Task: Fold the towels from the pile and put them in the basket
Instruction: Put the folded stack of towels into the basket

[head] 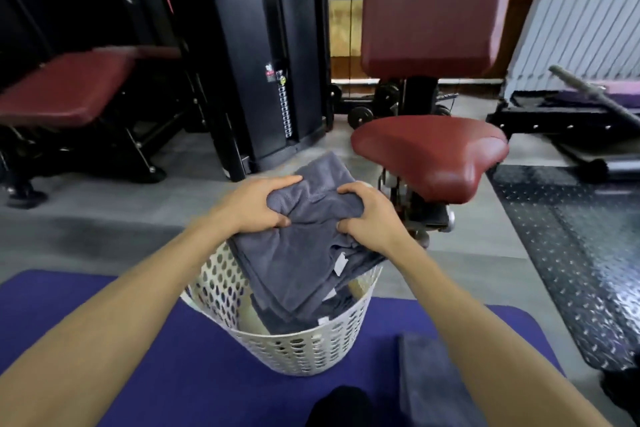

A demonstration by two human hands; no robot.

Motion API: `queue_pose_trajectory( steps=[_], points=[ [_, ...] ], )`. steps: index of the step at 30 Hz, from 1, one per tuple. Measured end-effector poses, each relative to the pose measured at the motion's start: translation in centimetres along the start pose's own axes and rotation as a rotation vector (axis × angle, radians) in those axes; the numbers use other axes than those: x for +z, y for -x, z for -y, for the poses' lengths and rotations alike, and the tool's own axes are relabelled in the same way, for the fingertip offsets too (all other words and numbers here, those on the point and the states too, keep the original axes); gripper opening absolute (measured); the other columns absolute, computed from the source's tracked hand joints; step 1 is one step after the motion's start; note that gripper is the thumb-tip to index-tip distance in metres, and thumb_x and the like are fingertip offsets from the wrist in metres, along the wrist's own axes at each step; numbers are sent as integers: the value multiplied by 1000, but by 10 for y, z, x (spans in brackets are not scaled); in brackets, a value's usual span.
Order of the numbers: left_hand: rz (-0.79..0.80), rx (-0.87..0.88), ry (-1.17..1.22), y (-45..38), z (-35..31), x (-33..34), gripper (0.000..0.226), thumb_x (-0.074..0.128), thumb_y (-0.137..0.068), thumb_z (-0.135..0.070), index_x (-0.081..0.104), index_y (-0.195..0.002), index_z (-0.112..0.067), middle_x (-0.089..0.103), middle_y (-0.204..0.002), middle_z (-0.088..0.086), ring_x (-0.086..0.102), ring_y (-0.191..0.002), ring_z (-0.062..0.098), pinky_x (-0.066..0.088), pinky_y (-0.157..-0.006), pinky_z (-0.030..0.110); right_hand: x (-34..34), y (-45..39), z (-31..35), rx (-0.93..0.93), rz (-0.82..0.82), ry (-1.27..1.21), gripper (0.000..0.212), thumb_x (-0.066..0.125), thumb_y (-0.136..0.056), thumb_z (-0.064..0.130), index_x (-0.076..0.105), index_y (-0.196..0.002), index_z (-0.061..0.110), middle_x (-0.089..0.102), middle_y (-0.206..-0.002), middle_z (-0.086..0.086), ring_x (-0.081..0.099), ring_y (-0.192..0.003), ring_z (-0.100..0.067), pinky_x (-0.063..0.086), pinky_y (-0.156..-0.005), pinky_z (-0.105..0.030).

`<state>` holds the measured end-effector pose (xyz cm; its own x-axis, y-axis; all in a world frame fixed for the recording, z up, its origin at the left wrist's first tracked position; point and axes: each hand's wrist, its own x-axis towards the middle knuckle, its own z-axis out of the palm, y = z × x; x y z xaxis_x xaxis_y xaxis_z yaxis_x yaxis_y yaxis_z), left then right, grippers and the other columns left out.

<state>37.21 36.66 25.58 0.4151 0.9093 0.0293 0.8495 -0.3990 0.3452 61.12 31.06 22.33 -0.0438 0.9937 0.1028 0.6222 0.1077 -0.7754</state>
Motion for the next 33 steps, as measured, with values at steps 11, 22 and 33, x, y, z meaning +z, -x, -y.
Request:
queue_pose_trajectory(
  steps=[11,22,33],
  points=[
    [324,-155,414,-62,141,138,87,89,-69,-30,44,-144,-36,43,-151,-9,35,-141,12,24,-115,22,109,-85,-92,381,280,-27,66,83,-75,15,55,-132,31,51,-131,3,48,-117,-15,41,-96,-25],
    [739,-219,-77,-60,175,226,114,67,-74,-72,-13,-151,-47,3,-164,10,21,-147,34,30,-116,44,163,-86,-172,465,771,437,97,71,-86,41,4,-157,36,-7,-164,4,6,-150,-28,25,-120,-42],
    [683,-276,-33,-59,163,216,104,71,-74,-62,10,-155,-41,16,-160,11,25,-144,31,33,-115,43,145,-76,-146,440,625,369,72,66,-91,37,32,-153,23,27,-160,-3,32,-143,-26,33,-116,-38]
  ],
)
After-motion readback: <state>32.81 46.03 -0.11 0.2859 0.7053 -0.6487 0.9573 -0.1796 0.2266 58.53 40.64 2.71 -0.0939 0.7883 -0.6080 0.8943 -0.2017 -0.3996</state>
